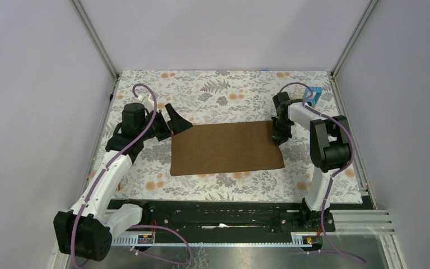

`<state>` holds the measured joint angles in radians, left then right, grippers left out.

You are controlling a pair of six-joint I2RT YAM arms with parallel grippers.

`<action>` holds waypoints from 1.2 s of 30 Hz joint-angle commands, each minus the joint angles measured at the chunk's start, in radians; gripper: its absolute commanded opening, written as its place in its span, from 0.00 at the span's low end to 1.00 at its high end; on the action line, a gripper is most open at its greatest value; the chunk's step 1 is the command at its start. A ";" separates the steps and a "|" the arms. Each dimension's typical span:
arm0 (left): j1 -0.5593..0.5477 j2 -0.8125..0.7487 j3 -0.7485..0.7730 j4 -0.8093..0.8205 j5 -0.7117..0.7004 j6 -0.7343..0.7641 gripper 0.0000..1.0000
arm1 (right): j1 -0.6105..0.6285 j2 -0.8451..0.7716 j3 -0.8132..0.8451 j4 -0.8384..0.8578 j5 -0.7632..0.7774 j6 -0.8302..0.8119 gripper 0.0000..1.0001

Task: Fold the napkin into a case and place the utensils inside
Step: Pick up the rectangle-folded napkin from the center of the board.

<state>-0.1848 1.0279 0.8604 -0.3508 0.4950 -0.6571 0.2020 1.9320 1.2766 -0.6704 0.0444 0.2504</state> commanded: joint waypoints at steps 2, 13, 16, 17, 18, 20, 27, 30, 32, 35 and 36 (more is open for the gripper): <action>-0.001 -0.009 0.049 0.014 0.024 0.020 0.99 | 0.011 0.054 -0.051 0.078 0.018 -0.020 0.11; -0.001 -0.016 0.040 -0.011 0.014 0.034 0.99 | 0.011 0.012 -0.063 0.048 0.199 -0.016 0.00; -0.001 -0.017 0.043 -0.019 0.018 0.036 0.99 | 0.010 0.003 -0.062 0.040 0.248 -0.014 0.00; -0.001 -0.017 0.044 -0.024 0.019 0.039 0.99 | 0.009 0.005 -0.060 0.040 0.256 -0.015 0.00; -0.001 -0.020 0.045 -0.030 0.016 0.041 0.99 | 0.010 0.010 -0.055 0.036 0.263 -0.016 0.00; 0.000 -0.025 0.045 -0.036 0.009 0.045 0.99 | 0.010 0.017 -0.039 0.023 0.293 -0.017 0.00; 0.000 -0.023 0.037 -0.038 0.021 0.043 0.99 | 0.008 0.003 -0.012 0.000 0.411 -0.020 0.00; -0.001 -0.022 0.038 -0.038 0.022 0.045 0.99 | 0.007 -0.024 -0.015 -0.011 0.466 -0.013 0.00; -0.001 -0.019 0.040 -0.036 0.022 0.045 0.99 | 0.008 -0.039 -0.016 -0.017 0.483 -0.010 0.00; -0.001 -0.022 0.034 -0.036 0.024 0.045 0.99 | 0.009 -0.058 -0.012 -0.034 0.488 -0.005 0.00; -0.001 -0.025 0.031 -0.035 0.024 0.045 0.99 | 0.011 -0.067 -0.011 -0.037 0.483 -0.005 0.00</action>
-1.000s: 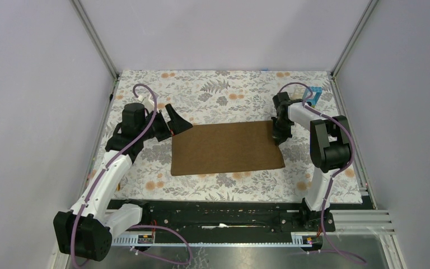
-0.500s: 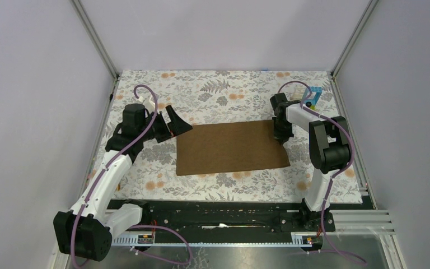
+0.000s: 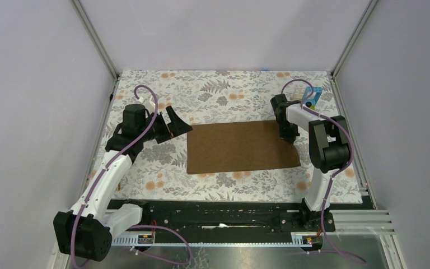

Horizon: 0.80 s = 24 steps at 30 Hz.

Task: Fold the napkin into a case and place the utensils inside
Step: Pick up the rectangle-folded napkin from the center of the board, then fold the rectangle-folded napkin at the center of the board.

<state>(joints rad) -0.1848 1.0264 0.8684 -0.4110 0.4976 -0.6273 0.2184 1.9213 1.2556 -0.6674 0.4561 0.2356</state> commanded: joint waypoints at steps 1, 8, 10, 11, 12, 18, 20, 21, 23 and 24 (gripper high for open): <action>-0.001 -0.025 0.019 0.026 0.021 0.015 0.99 | -0.001 -0.066 0.009 -0.042 0.062 0.006 0.00; -0.001 -0.032 -0.010 0.038 0.024 0.011 0.99 | 0.062 -0.093 0.040 -0.087 0.073 -0.009 0.00; -0.001 -0.034 -0.015 0.041 0.023 0.008 0.99 | 0.077 -0.102 0.046 -0.098 0.066 -0.008 0.00; -0.001 -0.035 -0.016 0.041 0.023 0.007 0.99 | 0.088 -0.108 0.048 -0.103 0.063 -0.005 0.00; -0.001 -0.035 -0.017 0.043 0.021 0.007 0.99 | 0.098 -0.111 0.050 -0.109 0.057 -0.002 0.00; -0.001 -0.038 -0.023 0.049 0.020 0.001 0.99 | 0.196 -0.092 0.090 -0.138 -0.024 0.026 0.00; -0.001 -0.043 -0.028 0.050 0.016 -0.001 0.99 | 0.244 -0.075 0.111 -0.137 -0.075 0.041 0.00; -0.001 -0.044 -0.030 0.050 0.013 -0.001 0.99 | 0.267 -0.060 0.125 -0.137 -0.097 0.047 0.00; -0.001 -0.051 -0.037 0.048 0.012 -0.002 0.99 | 0.311 -0.025 0.158 -0.131 -0.146 0.059 0.00; -0.001 -0.056 -0.039 0.049 0.010 -0.002 0.99 | 0.331 -0.007 0.183 -0.128 -0.169 0.065 0.00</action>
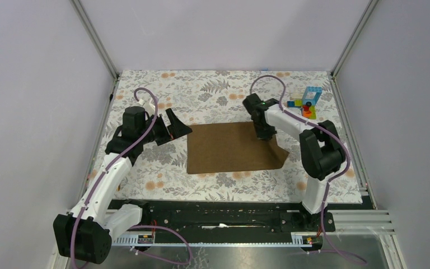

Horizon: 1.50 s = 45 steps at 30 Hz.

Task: Fold the napkin into a case and place the utensils inside
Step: Fold the rectangle-folded napkin at the center of the board.

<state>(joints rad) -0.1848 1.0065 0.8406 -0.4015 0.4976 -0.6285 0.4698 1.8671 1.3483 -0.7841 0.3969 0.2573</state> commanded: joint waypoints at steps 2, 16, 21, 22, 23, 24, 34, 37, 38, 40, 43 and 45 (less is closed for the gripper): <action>-0.001 -0.044 -0.014 0.034 0.005 -0.002 0.99 | 0.118 0.090 0.134 -0.002 -0.156 0.054 0.00; -0.001 -0.093 -0.033 -0.007 -0.037 -0.004 0.99 | 0.237 0.279 0.351 0.139 -0.562 0.136 0.00; -0.001 -0.119 -0.041 -0.006 -0.050 -0.011 0.99 | 0.253 0.310 0.363 0.202 -0.680 0.165 0.00; -0.001 -0.121 -0.041 -0.007 -0.050 -0.011 0.99 | 0.256 0.317 0.367 0.216 -0.696 0.175 0.00; -0.001 -0.121 -0.040 -0.008 -0.049 -0.012 0.99 | 0.260 0.325 0.376 0.224 -0.714 0.182 0.00; -0.001 -0.122 -0.039 -0.010 -0.048 -0.011 0.99 | 0.265 0.334 0.388 0.229 -0.728 0.189 0.00; -0.001 -0.126 -0.017 -0.039 -0.054 0.004 0.99 | 0.322 0.433 0.524 0.248 -0.788 0.239 0.00; -0.001 -0.132 -0.014 -0.045 -0.055 0.004 0.99 | 0.327 0.445 0.527 0.265 -0.800 0.259 0.00; 0.000 -0.133 -0.014 -0.046 -0.057 0.004 0.99 | 0.329 0.446 0.524 0.270 -0.803 0.267 0.00; -0.001 -0.135 -0.014 -0.047 -0.057 0.003 0.99 | 0.329 0.448 0.517 0.286 -0.815 0.282 0.00; -0.001 -0.138 -0.014 -0.047 -0.057 0.001 0.99 | 0.329 0.452 0.512 0.303 -0.823 0.299 0.00; -0.001 -0.136 -0.014 -0.047 -0.056 0.001 0.99 | 0.329 0.457 0.512 0.304 -0.810 0.312 0.00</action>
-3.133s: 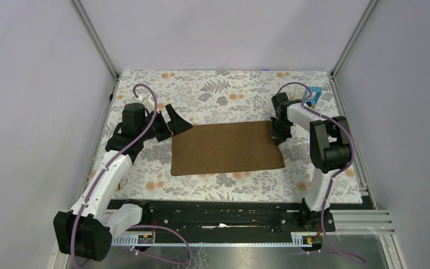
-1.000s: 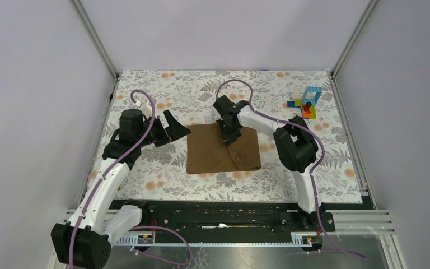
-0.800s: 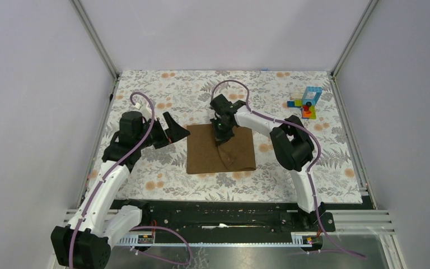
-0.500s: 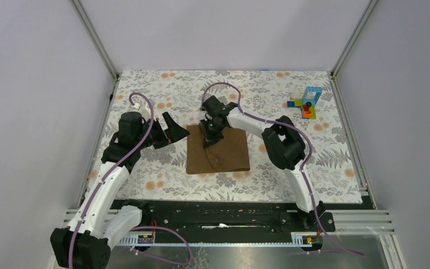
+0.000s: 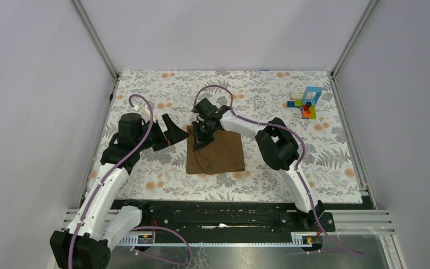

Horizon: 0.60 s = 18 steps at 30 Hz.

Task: Fold the napkin into a case and place the utensils inside
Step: Fold the rectangle-folded napkin at the center of the board.

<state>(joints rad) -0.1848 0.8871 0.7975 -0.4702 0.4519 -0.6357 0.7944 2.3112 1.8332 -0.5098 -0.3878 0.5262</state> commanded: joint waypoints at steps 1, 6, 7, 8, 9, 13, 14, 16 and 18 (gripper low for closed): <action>0.000 -0.017 0.029 0.021 -0.010 0.008 0.99 | 0.005 0.016 0.029 0.030 -0.020 0.049 0.00; 0.000 -0.018 0.032 0.015 -0.013 0.012 0.99 | 0.004 0.031 0.035 0.040 -0.014 0.076 0.00; 0.000 -0.019 0.031 0.015 -0.013 0.013 0.99 | 0.005 0.035 0.038 0.040 -0.013 0.078 0.00; -0.001 -0.019 0.030 0.015 -0.013 0.012 0.99 | 0.005 0.037 0.040 0.040 -0.012 0.080 0.00; -0.001 -0.019 0.029 0.015 -0.014 0.013 0.99 | 0.004 0.039 0.042 0.040 -0.008 0.081 0.00; -0.001 -0.022 0.027 0.014 -0.015 0.014 0.99 | 0.005 0.041 0.043 0.042 -0.006 0.085 0.00; -0.001 -0.022 0.026 0.013 -0.015 0.014 0.99 | 0.004 0.039 0.044 0.042 -0.004 0.088 0.00; -0.001 -0.023 0.025 0.013 -0.015 0.014 0.99 | 0.005 0.037 0.047 0.043 -0.006 0.090 0.00; -0.001 -0.024 0.024 0.013 -0.014 0.014 0.99 | 0.004 0.036 0.050 0.045 -0.010 0.091 0.00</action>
<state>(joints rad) -0.1848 0.8848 0.7975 -0.4782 0.4446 -0.6350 0.7944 2.3447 1.8355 -0.4839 -0.3862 0.6003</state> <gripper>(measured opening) 0.987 0.022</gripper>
